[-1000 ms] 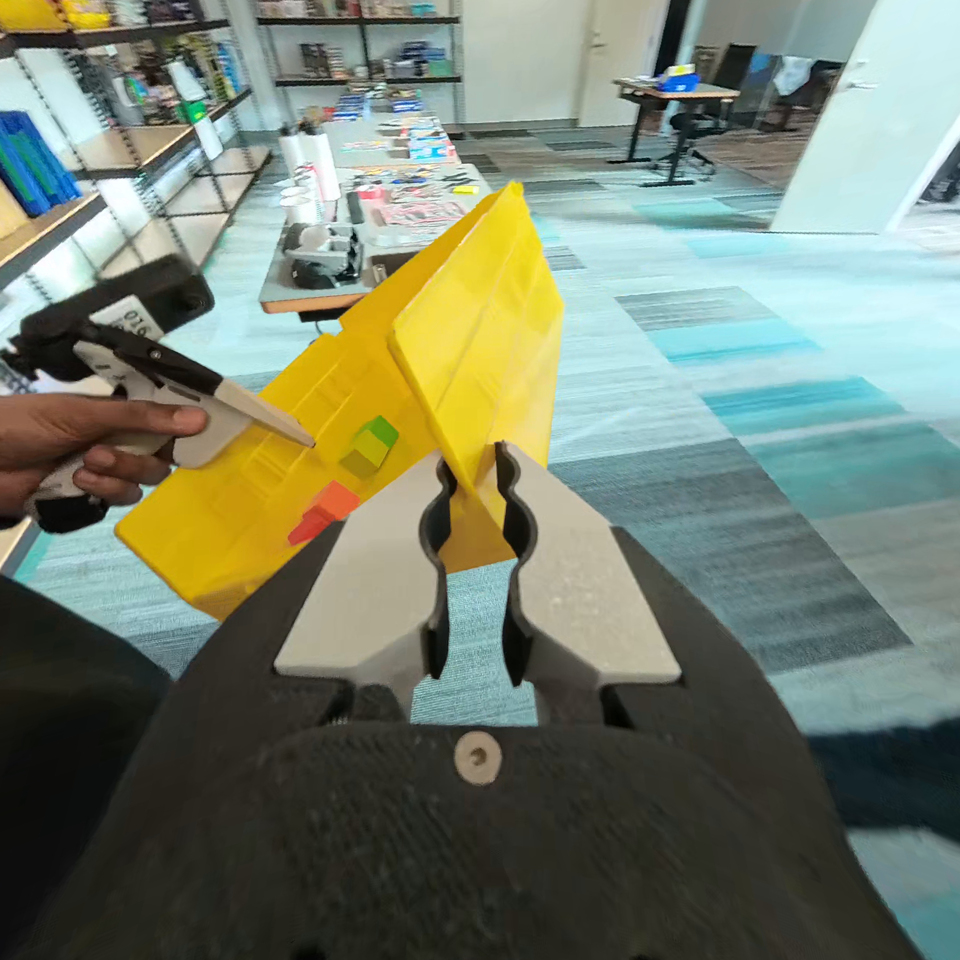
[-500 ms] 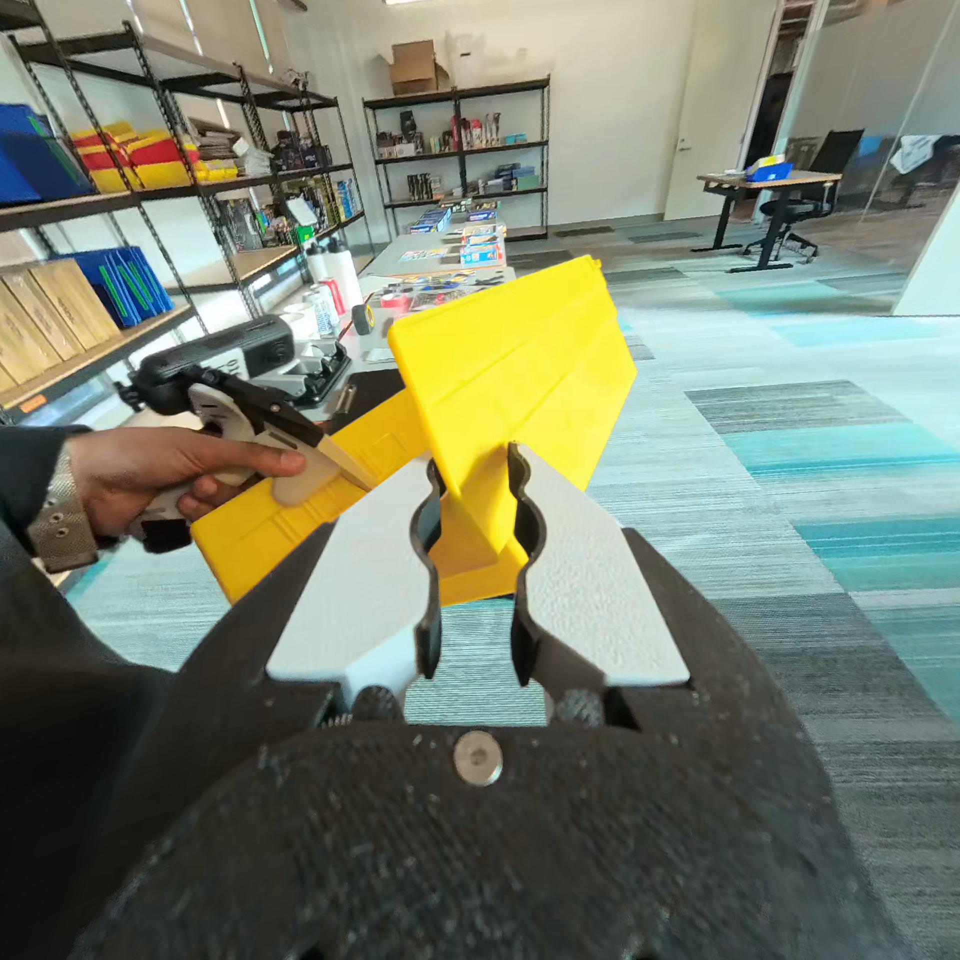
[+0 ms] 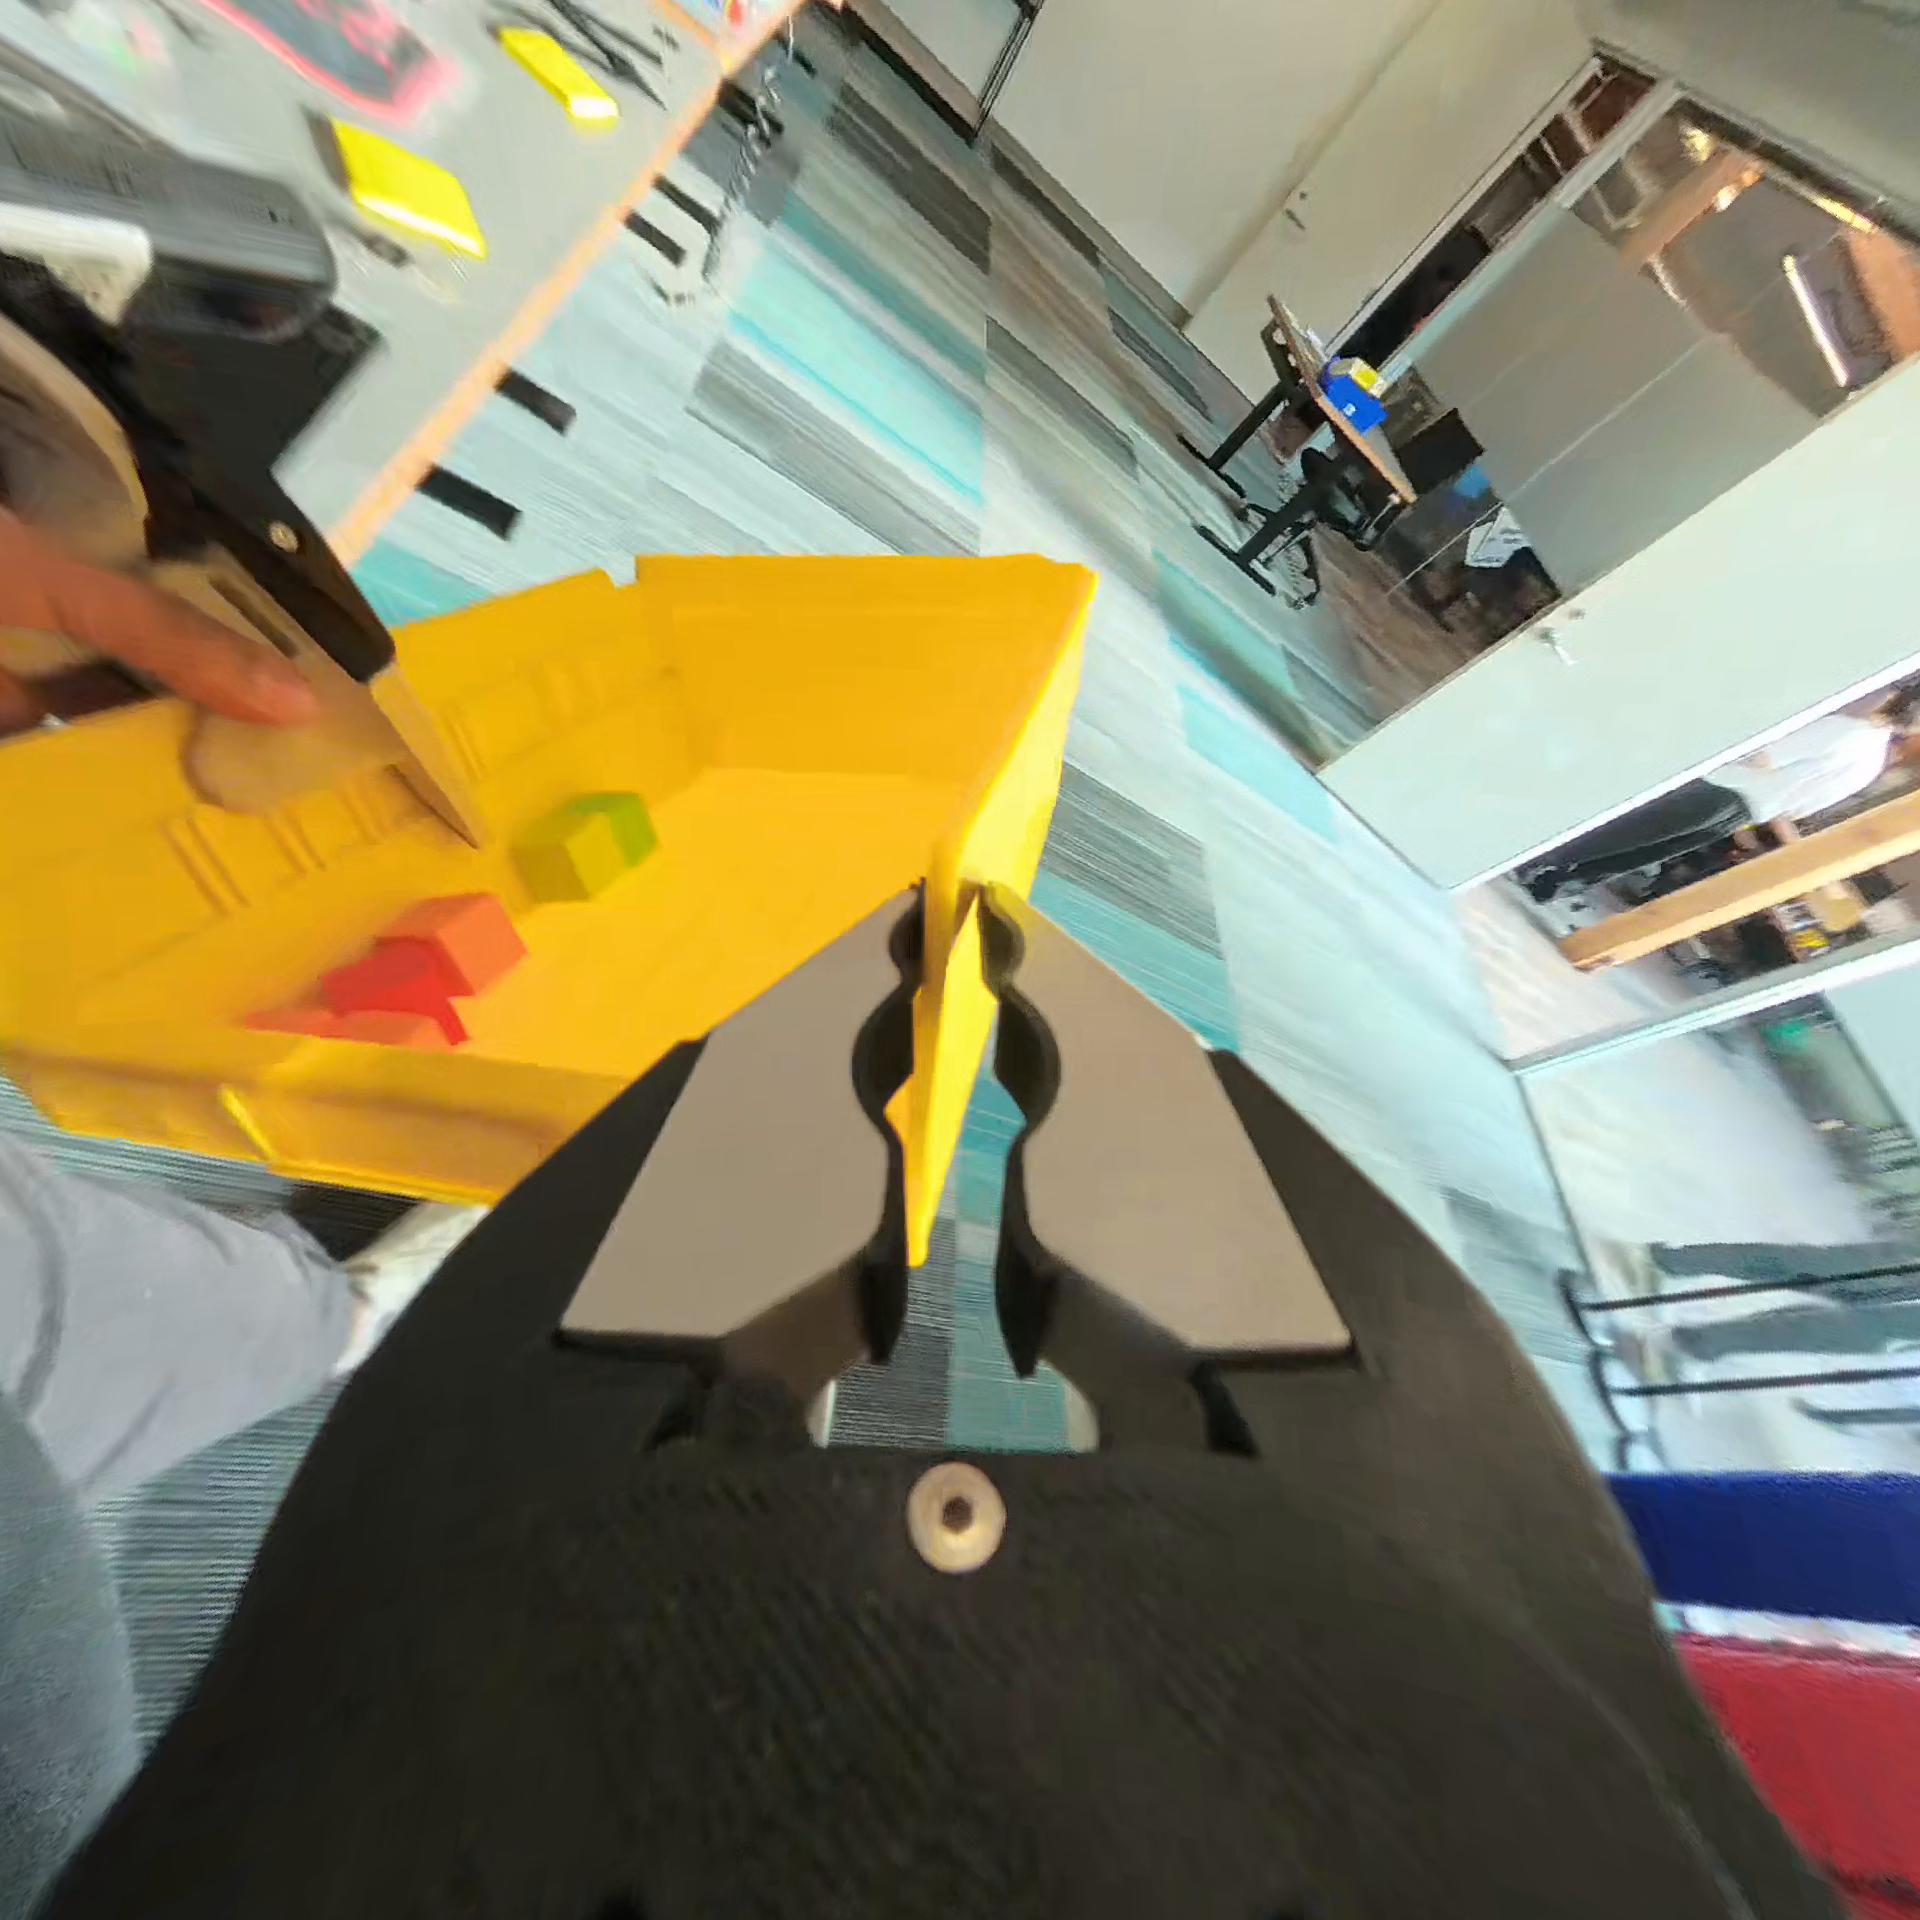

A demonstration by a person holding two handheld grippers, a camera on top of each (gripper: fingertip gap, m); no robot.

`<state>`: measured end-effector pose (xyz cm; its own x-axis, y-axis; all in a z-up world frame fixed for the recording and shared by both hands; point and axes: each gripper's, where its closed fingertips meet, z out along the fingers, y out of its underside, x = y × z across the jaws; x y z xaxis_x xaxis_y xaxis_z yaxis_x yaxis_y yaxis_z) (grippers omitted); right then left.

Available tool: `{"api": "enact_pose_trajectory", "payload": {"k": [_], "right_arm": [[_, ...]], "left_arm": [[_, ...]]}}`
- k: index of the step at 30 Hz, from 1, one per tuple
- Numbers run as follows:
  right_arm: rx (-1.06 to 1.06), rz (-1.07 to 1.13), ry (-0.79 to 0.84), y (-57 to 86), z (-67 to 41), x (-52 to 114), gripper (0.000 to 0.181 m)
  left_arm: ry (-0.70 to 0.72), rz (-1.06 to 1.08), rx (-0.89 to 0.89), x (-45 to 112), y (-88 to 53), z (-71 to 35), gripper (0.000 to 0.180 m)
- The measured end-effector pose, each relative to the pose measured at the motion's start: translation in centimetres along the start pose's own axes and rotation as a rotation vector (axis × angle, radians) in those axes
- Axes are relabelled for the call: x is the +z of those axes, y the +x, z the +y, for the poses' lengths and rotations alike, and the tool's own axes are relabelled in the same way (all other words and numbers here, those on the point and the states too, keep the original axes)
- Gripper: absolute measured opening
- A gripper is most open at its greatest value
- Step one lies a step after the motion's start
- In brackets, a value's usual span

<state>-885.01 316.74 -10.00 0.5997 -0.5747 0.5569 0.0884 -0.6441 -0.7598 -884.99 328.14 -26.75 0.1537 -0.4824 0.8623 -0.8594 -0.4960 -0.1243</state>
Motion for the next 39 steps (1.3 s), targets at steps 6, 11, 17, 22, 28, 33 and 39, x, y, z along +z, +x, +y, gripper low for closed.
{"api": "enact_pose_trajectory", "payload": {"k": [6, 11, 17, 22, 28, 33, 39], "right_arm": [[-0.152, 0.097, -0.147, 14.5, 2.7, 18.2, 0.004], [0.239, -0.037, -0.279, 24.9, 6.6, 30.3, 0.037], [0.621, -0.278, -0.389, 32.1, 18.3, 49.2, 0.060], [0.691, -0.503, -0.344, 41.0, 24.5, 63.3, 0.075], [0.915, -0.493, -0.222, 61.5, 27.7, 78.9, 0.078], [1.058, -0.460, -0.482, 71.4, 37.8, 94.2, 0.055], [1.452, -0.369, -0.653, 84.6, 48.1, 109.9, 0.006]], "left_arm": [[-0.041, 0.000, 0.027, 11.4, 3.9, -20.1, 0.007], [-0.032, -0.070, 0.180, 20.8, 8.5, -36.6, 0.000], [-0.171, -0.249, 0.324, 36.6, 6.7, -54.2, 0.000], [-0.249, -0.463, 0.403, 46.9, 7.6, -68.6, 0.000], [-0.232, -0.602, 0.609, 57.9, 15.8, -85.8, 0.000], [-0.203, -0.594, 0.813, 71.3, 22.8, -99.4, 0.002], [-0.279, -0.480, 1.011, 88.7, 29.5, -117.0, 0.025]]}}
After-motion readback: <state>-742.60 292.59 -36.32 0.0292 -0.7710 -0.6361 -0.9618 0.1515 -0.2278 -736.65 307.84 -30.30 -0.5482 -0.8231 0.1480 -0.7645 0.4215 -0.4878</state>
